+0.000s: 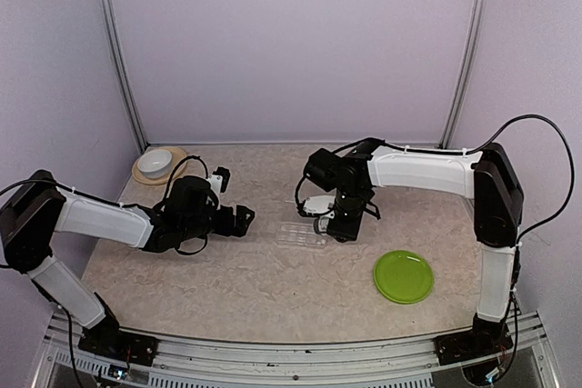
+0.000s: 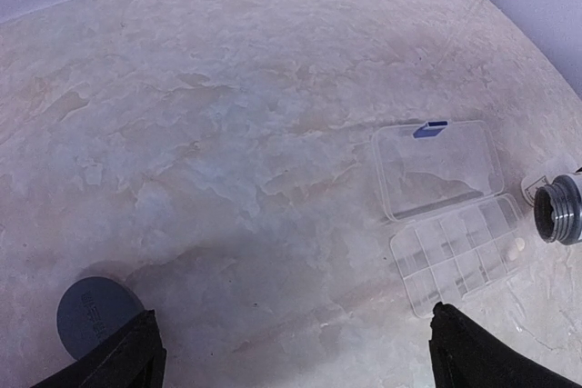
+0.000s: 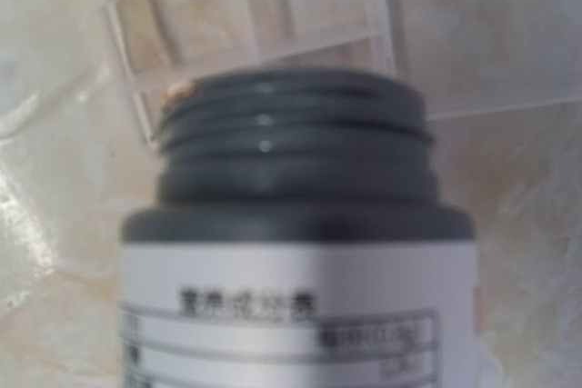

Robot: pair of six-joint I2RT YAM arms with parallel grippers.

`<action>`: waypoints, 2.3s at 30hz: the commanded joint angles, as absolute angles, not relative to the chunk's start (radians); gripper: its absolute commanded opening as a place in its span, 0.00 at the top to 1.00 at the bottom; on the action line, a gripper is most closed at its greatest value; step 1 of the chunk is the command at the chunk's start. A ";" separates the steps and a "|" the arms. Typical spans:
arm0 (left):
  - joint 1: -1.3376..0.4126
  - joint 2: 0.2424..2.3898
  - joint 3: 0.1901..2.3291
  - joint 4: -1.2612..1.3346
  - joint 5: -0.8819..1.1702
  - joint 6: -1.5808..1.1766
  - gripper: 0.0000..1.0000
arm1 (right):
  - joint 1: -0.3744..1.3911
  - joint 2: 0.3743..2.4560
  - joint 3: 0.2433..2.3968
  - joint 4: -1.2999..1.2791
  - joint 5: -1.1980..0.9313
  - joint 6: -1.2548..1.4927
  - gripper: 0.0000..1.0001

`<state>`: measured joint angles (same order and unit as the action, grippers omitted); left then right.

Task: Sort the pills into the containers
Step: Pour the pill into the compartment of the pill container.

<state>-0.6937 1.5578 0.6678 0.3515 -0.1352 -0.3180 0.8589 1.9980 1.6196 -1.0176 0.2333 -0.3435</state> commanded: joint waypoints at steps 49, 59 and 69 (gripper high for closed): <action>-0.701 1.548 0.675 0.361 -0.137 -0.328 0.01 | 0.854 2.041 1.562 -1.019 0.199 -0.334 1.00; -0.701 1.549 0.675 0.362 -0.136 -0.328 0.01 | 0.854 2.032 1.594 -1.019 0.209 -0.336 1.00; -0.701 1.555 0.675 0.363 -0.135 -0.329 0.01 | 0.855 1.992 1.603 -1.008 0.230 -0.337 1.00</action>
